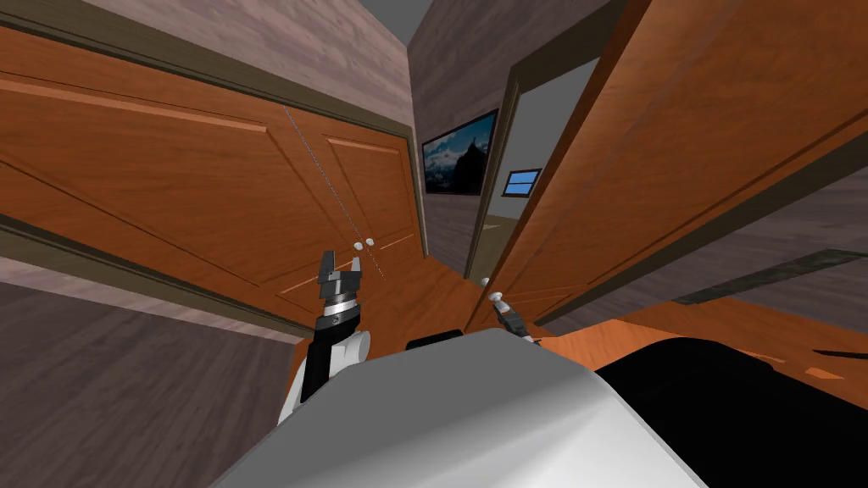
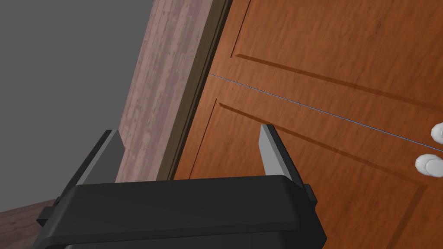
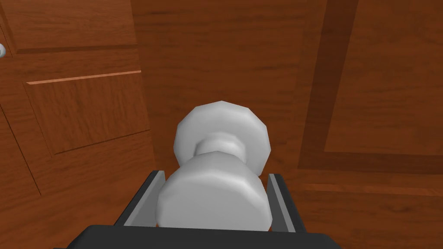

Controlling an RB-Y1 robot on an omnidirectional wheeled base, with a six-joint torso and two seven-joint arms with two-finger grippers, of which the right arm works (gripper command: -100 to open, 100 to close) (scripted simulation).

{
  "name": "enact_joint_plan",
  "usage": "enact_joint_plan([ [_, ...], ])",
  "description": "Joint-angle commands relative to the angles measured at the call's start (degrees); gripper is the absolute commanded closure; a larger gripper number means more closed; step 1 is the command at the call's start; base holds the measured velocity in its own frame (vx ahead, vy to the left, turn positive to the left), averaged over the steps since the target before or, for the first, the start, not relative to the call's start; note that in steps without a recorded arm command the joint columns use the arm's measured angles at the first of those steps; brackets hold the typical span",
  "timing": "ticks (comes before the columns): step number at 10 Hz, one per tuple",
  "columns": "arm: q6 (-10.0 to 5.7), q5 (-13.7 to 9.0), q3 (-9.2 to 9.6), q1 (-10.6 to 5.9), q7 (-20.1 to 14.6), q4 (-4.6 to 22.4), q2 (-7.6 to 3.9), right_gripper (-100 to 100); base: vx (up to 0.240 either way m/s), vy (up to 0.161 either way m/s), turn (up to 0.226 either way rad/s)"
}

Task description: Pull the door open

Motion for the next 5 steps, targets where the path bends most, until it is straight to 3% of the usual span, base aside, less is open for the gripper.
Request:
enact_joint_plan([
  [1, -0.76, 0.3, 0.38, -0.11, -0.5, 0.6, -0.22, 100, -0.211, -0.047, 0.131],
  [5, -2.64, 0.9, 1.20, -0.59, -1.9, 2.4, -0.95, 100, -0.192, -0.044, 0.137],
])
